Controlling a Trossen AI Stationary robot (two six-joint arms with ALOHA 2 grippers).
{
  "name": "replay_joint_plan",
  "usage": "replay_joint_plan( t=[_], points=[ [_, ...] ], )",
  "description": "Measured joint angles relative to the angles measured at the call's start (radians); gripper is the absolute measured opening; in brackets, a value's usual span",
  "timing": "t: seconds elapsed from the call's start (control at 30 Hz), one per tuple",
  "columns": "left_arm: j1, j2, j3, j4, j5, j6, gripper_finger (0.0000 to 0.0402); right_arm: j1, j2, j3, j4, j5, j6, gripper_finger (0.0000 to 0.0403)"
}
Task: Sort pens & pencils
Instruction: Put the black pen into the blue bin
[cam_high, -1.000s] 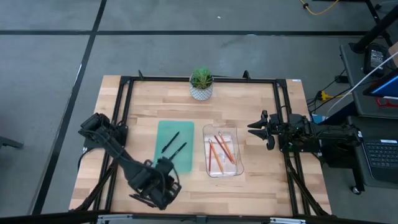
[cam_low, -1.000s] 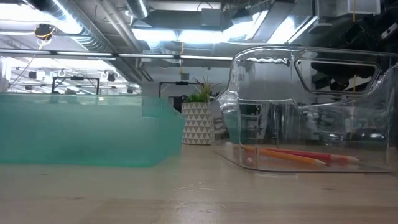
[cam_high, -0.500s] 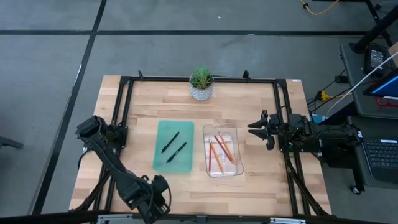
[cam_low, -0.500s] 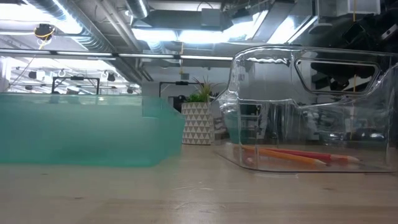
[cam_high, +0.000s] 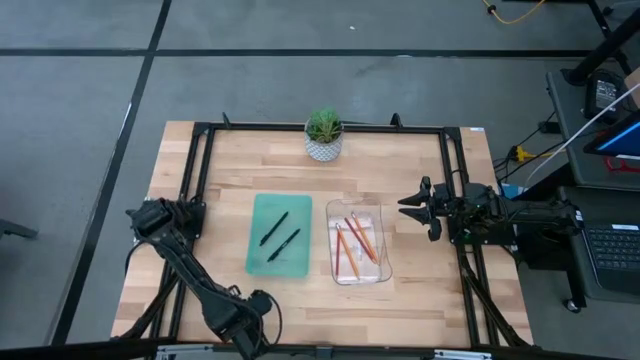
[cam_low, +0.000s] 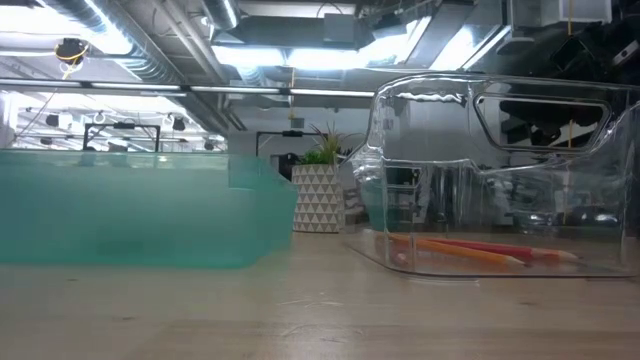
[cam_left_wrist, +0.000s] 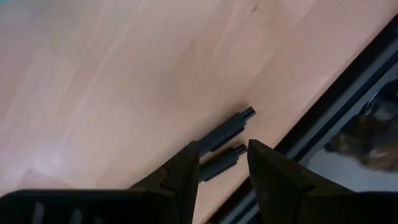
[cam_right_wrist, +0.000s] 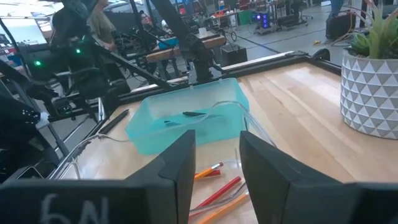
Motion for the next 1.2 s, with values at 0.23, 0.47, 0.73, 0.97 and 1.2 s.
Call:
replay_joint_plan(
  t=[0.23,0.47,0.73,0.97,1.2],
  points=[
    [-0.014,0.031,0.0,-0.001,0.0,0.069,0.013,0.0,0.0,0.0,0.0,0.0,0.012,0.0126],
    [-0.012,0.035,0.0,0.001,-0.022,0.124,0.013,0.0,0.0,0.0,0.0,0.0,0.012,0.0126],
    [-0.001,0.076,0.001,0.066,-0.014,0.178,0.013,0.0,0.0,0.0,0.0,0.0,0.011,0.0126],
    [0.009,0.081,0.001,0.041,-0.044,0.235,0.013,0.0,0.0,0.0,0.0,0.0,0.011,0.0126],
    [0.023,0.081,0.001,-0.031,-0.007,0.258,0.013,0.0,0.0,0.0,0.0,0.0,0.011,0.0126]
  ],
)
